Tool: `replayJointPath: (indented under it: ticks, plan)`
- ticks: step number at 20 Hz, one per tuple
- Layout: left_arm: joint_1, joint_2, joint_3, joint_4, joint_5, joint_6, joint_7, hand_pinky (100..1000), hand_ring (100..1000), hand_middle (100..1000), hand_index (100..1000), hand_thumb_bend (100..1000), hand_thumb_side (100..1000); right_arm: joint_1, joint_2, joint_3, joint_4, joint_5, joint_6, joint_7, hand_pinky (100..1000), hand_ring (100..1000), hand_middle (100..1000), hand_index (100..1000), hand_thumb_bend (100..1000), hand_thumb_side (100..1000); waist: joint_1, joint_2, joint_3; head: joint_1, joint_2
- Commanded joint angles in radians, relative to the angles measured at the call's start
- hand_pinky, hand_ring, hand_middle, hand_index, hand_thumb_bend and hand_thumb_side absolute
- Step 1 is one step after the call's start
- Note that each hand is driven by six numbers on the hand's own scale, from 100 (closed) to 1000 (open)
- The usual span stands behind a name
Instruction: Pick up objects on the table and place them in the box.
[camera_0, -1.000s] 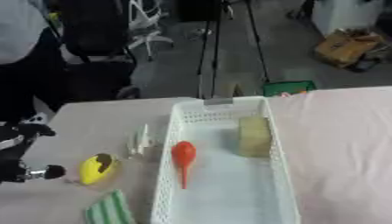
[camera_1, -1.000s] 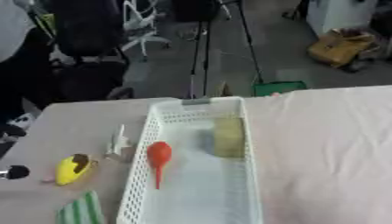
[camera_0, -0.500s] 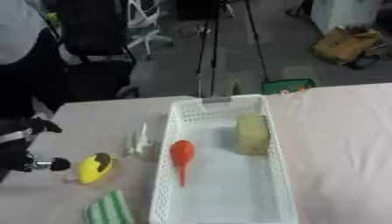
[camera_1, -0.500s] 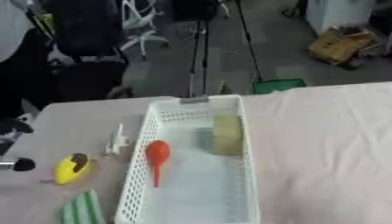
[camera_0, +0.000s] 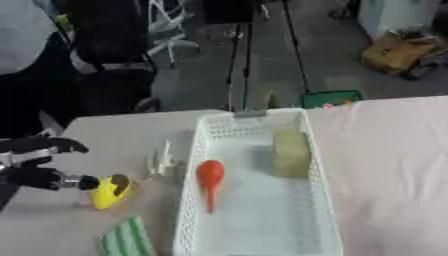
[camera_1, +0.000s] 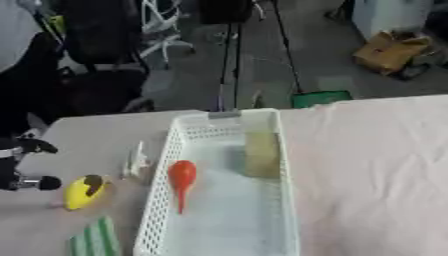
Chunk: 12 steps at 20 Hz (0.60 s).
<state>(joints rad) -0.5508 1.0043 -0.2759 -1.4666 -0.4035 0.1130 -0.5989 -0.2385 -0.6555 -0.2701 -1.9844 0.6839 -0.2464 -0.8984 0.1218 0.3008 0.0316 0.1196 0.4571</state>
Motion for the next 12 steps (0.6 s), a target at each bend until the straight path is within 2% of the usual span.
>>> replayJointPath:
  ticks: [1, 7, 12]
  plan:
    - [-0.028, 0.013, -0.002, 0.016, 0.008, -0.016, -0.018, 1000, 1000, 1000, 1000, 878, 940, -0.010, -0.032, -0.005, -0.016, -0.012, -0.010, -0.009, 888, 938, 868, 841, 100, 1000, -0.005, -0.024, -0.001, 0.007, -0.003]
    - [-0.057, -0.011, -0.023, 0.048, -0.019, -0.042, -0.032, 1000, 1000, 1000, 1000, 859, 953, -0.009, -0.032, -0.005, -0.016, -0.013, -0.010, -0.009, 889, 938, 868, 841, 100, 1000, -0.004, -0.026, -0.006, 0.011, -0.006]
    - [-0.073, -0.027, -0.035, 0.071, -0.042, -0.043, -0.041, 1000, 1000, 1000, 1000, 885, 942, -0.009, -0.030, -0.005, -0.016, -0.014, -0.010, -0.009, 888, 938, 868, 841, 100, 1000, -0.003, -0.025, -0.008, 0.012, -0.009]
